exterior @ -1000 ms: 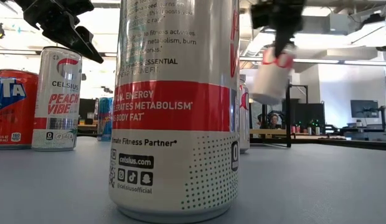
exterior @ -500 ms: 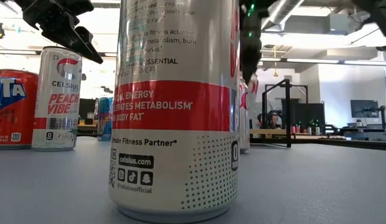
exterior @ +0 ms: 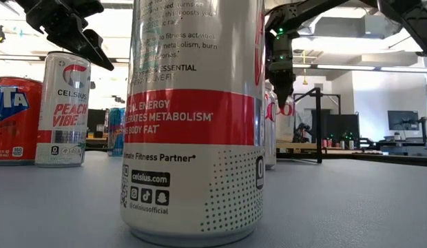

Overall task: Place canned beverage on shelf
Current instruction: Put the right silver soda can on the shelf

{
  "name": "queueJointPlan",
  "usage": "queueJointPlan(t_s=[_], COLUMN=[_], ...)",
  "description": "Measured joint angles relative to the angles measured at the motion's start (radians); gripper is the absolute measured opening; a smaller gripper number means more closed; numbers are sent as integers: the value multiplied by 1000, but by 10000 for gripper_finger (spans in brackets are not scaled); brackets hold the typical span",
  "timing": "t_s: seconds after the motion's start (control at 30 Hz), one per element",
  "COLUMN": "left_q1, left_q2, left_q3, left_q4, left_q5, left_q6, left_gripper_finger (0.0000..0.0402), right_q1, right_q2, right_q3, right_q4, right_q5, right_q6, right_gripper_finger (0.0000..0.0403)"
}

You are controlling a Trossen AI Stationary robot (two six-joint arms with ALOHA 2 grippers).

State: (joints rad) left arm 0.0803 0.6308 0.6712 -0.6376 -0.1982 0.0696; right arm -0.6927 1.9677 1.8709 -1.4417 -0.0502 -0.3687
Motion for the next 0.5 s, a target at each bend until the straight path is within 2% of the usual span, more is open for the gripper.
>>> queueJointPlan(t_s=[0.5], left_q1=[0], left_q2=[0], left_q3=[0], left_q4=[0], left_q5=[-11], left_q6=[1], left_gripper_finger=[322], right_q1=[17], right_q2=[0], right_q3=[0], right_q4=[-12], right_q5=[3], right_q6=[0], right_gripper_finger=[328])
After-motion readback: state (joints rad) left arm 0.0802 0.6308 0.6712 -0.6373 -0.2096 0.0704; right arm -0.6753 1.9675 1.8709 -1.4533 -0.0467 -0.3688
